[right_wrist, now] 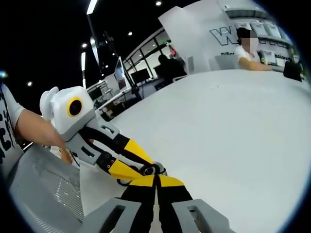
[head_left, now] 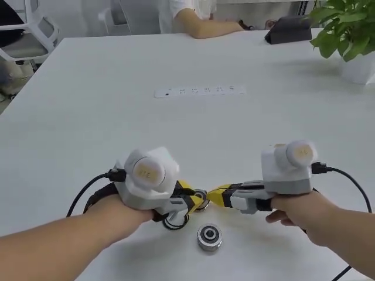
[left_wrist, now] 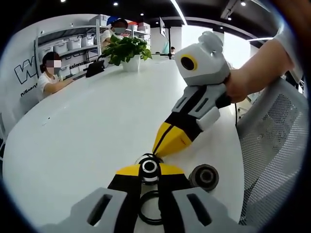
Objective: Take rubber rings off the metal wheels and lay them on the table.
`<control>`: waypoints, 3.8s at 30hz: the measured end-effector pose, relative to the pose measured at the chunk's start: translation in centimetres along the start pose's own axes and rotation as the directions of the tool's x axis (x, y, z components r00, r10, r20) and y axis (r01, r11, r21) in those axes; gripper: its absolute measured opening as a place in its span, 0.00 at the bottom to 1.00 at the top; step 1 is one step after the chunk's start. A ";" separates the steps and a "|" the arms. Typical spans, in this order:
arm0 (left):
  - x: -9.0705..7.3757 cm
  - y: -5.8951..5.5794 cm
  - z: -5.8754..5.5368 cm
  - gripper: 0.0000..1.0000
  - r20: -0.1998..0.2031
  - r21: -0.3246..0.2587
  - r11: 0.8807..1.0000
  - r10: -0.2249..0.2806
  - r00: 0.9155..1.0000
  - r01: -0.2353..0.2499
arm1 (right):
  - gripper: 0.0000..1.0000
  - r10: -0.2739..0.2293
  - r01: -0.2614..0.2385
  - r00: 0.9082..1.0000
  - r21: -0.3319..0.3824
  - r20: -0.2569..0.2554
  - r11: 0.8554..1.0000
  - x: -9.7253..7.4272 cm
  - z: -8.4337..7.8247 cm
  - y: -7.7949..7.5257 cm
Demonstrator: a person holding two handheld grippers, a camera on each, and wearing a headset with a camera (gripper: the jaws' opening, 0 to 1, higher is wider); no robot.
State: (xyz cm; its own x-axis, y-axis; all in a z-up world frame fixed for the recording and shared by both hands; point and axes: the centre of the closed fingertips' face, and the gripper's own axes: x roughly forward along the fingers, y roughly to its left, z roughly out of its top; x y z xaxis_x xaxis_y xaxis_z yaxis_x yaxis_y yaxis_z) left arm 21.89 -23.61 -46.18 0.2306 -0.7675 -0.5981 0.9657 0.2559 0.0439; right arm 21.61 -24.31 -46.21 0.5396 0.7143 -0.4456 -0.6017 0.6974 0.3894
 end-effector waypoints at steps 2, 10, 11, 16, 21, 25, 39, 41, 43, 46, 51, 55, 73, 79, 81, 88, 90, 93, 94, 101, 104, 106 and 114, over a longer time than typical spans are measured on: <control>0.0 0.0 0.0 0.07 -0.001 0.002 1.000 -0.001 1.000 0.001 | 0.00 0.006 -0.006 1.000 0.000 0.002 1.000 0.0 0.0 0.1; 0.0 -0.1 0.0 0.07 -0.003 0.006 1.000 -0.001 1.000 0.002 | 0.00 0.056 -0.056 0.998 -0.002 0.018 0.998 0.2 0.6 1.5; 0.0 -0.1 0.0 0.07 -0.002 0.006 1.000 -0.002 1.000 0.002 | 0.00 0.072 -0.071 0.997 -0.027 0.024 0.997 0.2 0.7 1.6; 0.0 -0.1 0.0 0.07 -0.005 0.004 1.000 -0.001 1.000 0.001 | 0.00 0.103 -0.103 0.994 0.000 0.045 0.995 0.1 1.0 2.2; 0.0 -0.1 0.0 0.07 -0.007 -0.001 1.000 -0.001 1.000 0.001 | 0.00 0.088 -0.088 0.996 -0.005 0.034 0.996 0.0 0.7 1.9; 0.0 -0.1 0.0 0.07 -0.013 0.019 1.000 -0.005 1.000 0.006 | 0.00 0.076 -0.076 0.997 -0.014 0.026 0.997 0.0 0.6 1.8; -1.8 -0.6 1.0 0.19 0.011 0.046 0.998 -0.040 0.999 0.040 | 0.00 0.073 -0.073 0.996 -0.002 0.059 0.997 -0.6 1.6 1.8; -2.3 -0.8 1.2 0.20 0.022 0.053 0.998 -0.045 0.999 0.044 | 0.00 0.078 -0.078 0.995 0.002 0.064 0.997 -0.6 1.8 1.9; -2.9 -0.9 1.4 0.22 0.035 0.053 0.998 -0.048 0.998 0.046 | 0.00 0.083 -0.083 0.994 0.001 0.070 0.997 -0.7 1.9 2.1; -4.1 -1.2 1.9 0.25 0.061 0.055 0.997 -0.055 0.997 0.051 | 0.00 0.094 -0.094 0.992 0.003 0.079 0.996 -0.7 2.3 2.5; -5.6 -1.2 2.2 0.31 0.087 0.059 0.997 -0.050 0.995 0.045 | 0.00 0.113 -0.114 0.990 0.005 0.088 0.994 -0.6 2.7 3.2; -6.6 -1.1 2.0 0.36 0.103 0.043 0.998 -0.046 0.994 0.041 | 0.00 0.125 -0.126 0.988 0.005 0.086 0.992 -0.5 2.8 3.6; -9.4 -0.7 -0.7 0.52 0.107 -0.030 1.000 0.000 0.994 0.003 | 0.00 0.179 -0.180 0.983 0.024 0.030 0.983 0.8 1.5 5.4; -9.8 -0.7 -1.3 0.54 0.103 -0.032 0.999 0.007 0.995 -0.004 | 0.00 0.194 -0.194 0.981 0.013 -0.013 0.981 1.4 0.7 6.0; -9.9 -0.6 -1.6 0.54 0.097 -0.030 1.000 0.010 0.995 -0.007 | 0.00 0.187 -0.187 0.982 0.007 -0.027 0.982 1.6 0.4 5.9; -10.3 -0.1 -2.3 0.54 0.097 -0.056 0.998 0.030 0.995 -0.024 | 0.00 0.186 -0.185 0.981 0.010 -0.050 0.983 2.0 -0.1 5.8; -10.4 0.0 -2.4 0.53 0.095 -0.060 0.998 0.032 0.995 -0.027 | 0.00 0.184 -0.183 0.981 0.007 -0.056 0.983 2.1 -0.2 5.8; -10.5 0.2 -2.6 0.53 0.095 -0.065 0.997 0.038 0.995 -0.032 | 0.00 0.175 -0.175 0.983 0.001 -0.064 0.985 2.3 -0.4 5.8; -10.5 0.3 -2.6 0.53 0.095 -0.067 0.997 0.039 0.995 -0.033 | 0.00 0.173 -0.173 0.983 0.001 -0.066 0.985 2.4 -0.4 5.7; -10.6 0.3 -2.9 0.53 0.091 -0.072 0.997 0.043 0.995 -0.037 | 0.00 0.151 -0.153 0.985 -0.021 -0.085 0.988 2.6 -0.8 5.3; -10.6 0.4 -3.0 0.53 0.090 -0.076 0.996 0.045 0.995 -0.038 | 0.00 0.149 -0.152 0.985 -0.030 -0.087 0.988 2.6 -0.8 5.4; -10.6 0.4 -3.0 0.53 0.088 -0.076 0.996 0.046 0.995 -0.039 | 0.00 0.148 -0.151 0.985 -0.033 -0.088 0.988 2.5 -0.8 5.4; -10.8 0.3 -2.8 0.53 0.090 -0.075 0.996 0.050 0.995 -0.043 | 0.07 0.143 -0.148 0.986 -0.057 -0.080 0.987 2.4 -0.5 5.4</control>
State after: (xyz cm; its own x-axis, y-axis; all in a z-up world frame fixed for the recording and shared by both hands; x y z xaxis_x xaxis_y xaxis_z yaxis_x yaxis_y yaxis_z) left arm 19.36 -13.57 -41.98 0.2884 -0.8033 -0.5210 0.9431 0.3324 0.0096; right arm 19.34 -18.83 -45.61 0.3988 0.8000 -0.4482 -0.7076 0.5794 0.4045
